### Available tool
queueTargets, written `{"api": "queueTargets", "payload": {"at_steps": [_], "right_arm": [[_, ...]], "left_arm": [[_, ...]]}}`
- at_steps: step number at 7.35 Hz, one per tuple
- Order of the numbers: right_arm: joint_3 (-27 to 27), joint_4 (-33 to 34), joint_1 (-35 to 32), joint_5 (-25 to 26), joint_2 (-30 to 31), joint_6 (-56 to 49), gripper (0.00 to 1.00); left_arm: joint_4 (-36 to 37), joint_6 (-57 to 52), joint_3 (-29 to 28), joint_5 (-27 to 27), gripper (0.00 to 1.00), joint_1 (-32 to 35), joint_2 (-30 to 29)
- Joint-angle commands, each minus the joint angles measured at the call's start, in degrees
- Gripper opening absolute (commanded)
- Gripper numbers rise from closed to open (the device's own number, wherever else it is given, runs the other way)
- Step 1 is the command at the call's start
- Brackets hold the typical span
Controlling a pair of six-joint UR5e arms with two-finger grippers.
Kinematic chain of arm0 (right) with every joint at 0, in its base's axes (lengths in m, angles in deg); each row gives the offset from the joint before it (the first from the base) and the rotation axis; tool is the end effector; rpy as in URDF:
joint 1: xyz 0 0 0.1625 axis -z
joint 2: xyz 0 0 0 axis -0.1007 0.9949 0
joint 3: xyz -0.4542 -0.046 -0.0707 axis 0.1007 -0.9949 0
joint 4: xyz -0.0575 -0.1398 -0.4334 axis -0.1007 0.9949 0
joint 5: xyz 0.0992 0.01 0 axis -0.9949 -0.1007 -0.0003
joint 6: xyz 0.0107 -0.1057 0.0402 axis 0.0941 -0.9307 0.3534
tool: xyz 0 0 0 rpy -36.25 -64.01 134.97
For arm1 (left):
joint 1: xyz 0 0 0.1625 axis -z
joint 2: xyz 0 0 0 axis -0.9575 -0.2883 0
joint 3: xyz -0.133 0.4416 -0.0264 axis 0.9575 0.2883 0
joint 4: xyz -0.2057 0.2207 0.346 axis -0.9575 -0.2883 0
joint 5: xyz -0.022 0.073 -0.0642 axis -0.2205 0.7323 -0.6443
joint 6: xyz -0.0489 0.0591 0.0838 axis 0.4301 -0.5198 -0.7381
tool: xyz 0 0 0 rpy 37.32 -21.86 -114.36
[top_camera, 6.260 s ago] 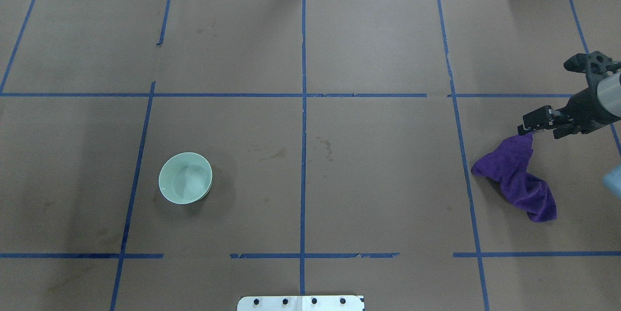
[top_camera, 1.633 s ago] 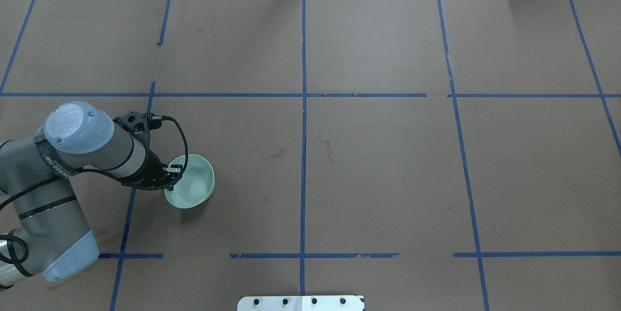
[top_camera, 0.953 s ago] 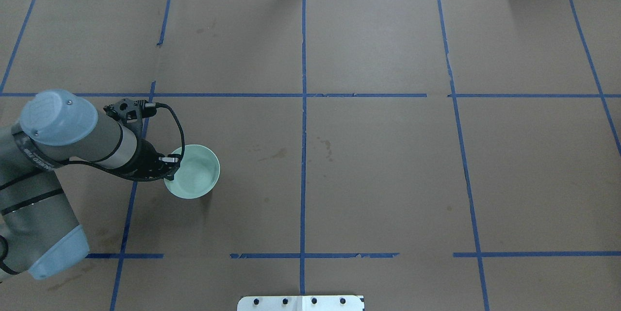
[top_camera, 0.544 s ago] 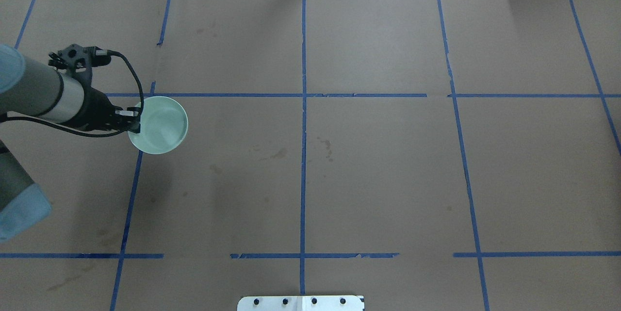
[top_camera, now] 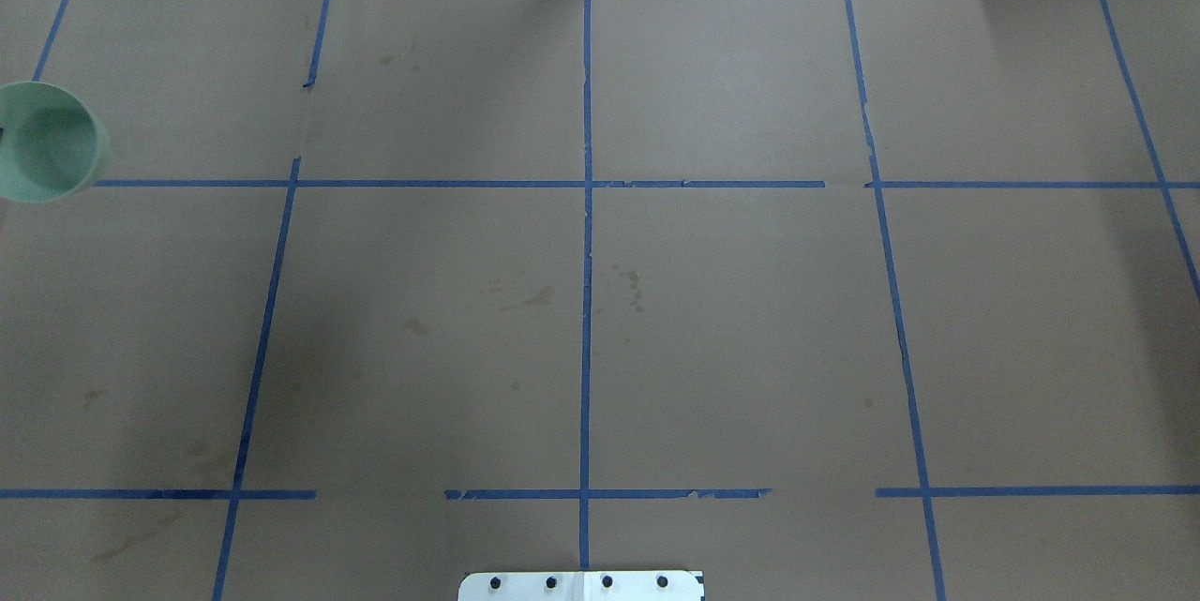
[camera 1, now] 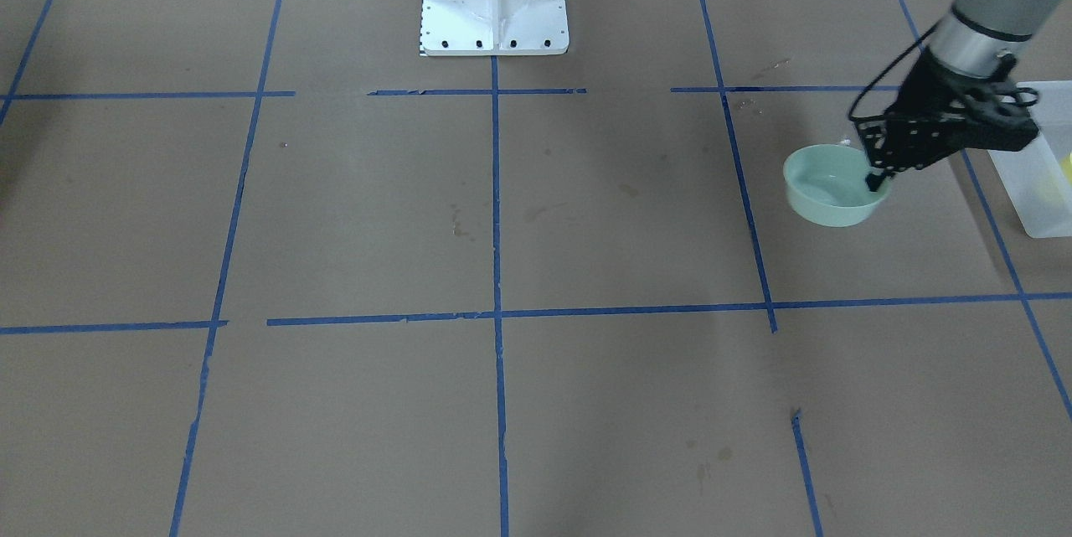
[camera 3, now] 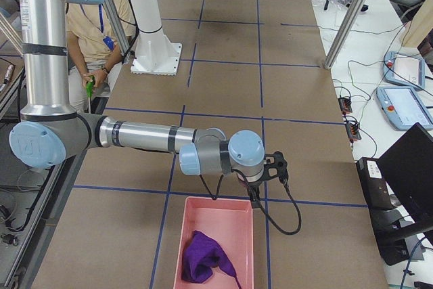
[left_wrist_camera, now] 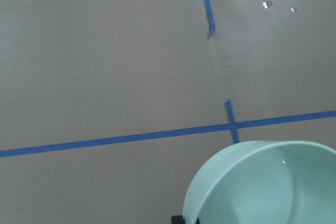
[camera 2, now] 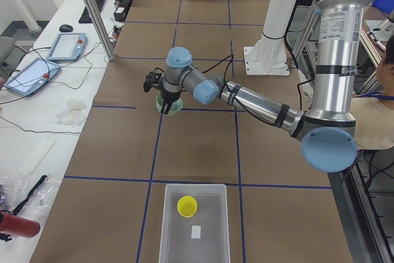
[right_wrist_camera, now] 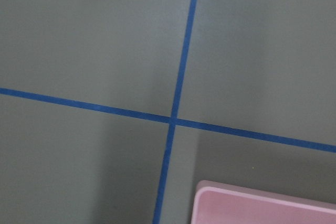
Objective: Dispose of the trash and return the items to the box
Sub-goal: 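Lift the green bowl with the left gripper and carry it to the white bin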
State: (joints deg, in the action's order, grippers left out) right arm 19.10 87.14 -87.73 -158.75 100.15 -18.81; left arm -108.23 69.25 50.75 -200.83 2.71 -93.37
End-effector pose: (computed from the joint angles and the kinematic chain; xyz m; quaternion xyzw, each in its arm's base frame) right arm 0.0820 -0.5375 0.6813 0.1160 -0.3992 -0.0360 0.9088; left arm 0.0704 -0.5557 0.5272 0.1703 0.3591 0.0504 0.9163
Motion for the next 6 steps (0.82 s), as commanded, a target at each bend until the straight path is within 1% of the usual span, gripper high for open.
{"api": "queueTargets", "payload": {"at_steps": [1, 2, 3, 4, 5, 6], "right_arm": [[6.4, 0.17, 4.11, -0.02, 0.06, 9.56, 1.0], [7.39, 0.17, 5.26, -0.02, 0.14, 11.78, 1.0], [7.57, 0.17, 5.62, -0.19, 0.06, 11.89, 1.0], [7.49, 0.09, 6.06, -0.02, -0.03, 11.98, 1.0], [7.48, 0.09, 6.41, -0.02, -0.12, 11.89, 1.0], [7.48, 0.09, 6.5, -0.02, -0.03, 11.98, 1.0]], "left_arm": [[-0.37, -24.02, -15.12, -3.71, 0.0, 15.05, -0.42], [-0.46, -26.98, -20.59, -3.45, 0.0, 18.32, -0.69], [-0.63, -30.75, -27.17, -3.36, 0.0, 22.01, -0.69], [-0.72, -34.62, -32.11, -3.27, 0.0, 24.92, -0.69], [-1.16, -34.57, -36.86, -3.18, 0.0, 26.68, -0.69], [-4.3, -34.31, -41.6, -3.1, 0.0, 26.79, -0.6]]}}
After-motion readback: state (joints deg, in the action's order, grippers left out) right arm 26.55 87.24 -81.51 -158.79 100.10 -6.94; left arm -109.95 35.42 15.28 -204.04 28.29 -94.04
